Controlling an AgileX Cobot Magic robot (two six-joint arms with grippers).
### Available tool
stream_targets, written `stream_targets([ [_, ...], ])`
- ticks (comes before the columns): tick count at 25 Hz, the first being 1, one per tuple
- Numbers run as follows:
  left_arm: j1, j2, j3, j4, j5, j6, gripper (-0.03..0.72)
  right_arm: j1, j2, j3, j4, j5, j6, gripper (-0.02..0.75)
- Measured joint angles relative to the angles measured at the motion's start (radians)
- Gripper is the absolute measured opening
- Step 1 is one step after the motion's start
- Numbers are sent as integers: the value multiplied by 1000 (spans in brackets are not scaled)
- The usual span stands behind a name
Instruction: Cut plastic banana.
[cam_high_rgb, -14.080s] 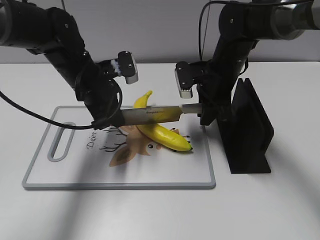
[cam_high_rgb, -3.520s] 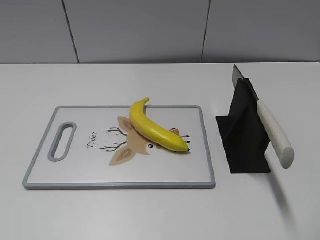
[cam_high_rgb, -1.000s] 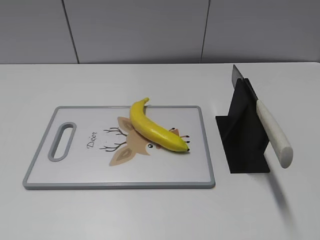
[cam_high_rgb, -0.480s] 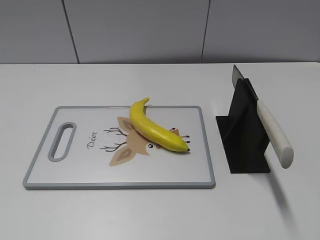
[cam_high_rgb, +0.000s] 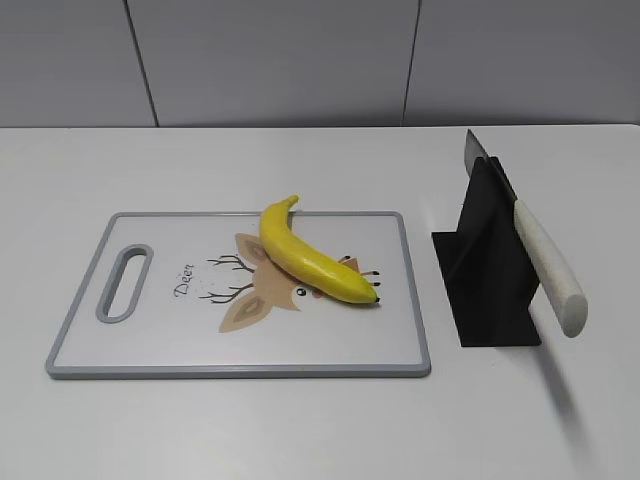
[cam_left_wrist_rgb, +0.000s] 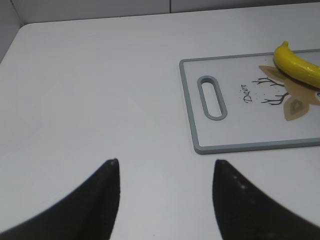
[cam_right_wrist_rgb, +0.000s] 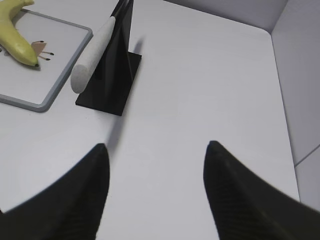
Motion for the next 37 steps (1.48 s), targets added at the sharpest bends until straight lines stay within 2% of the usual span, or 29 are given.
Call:
stream_targets([
  [7,0,0,0,0,0,0,574,0,0,0,-13,0,20,470],
  [11,0,0,0,0,0,0,574,0,0,0,-69,-2,187,470],
  [37,0,0,0,0,0,0,574,0,0,0,-52,-7,186,469],
])
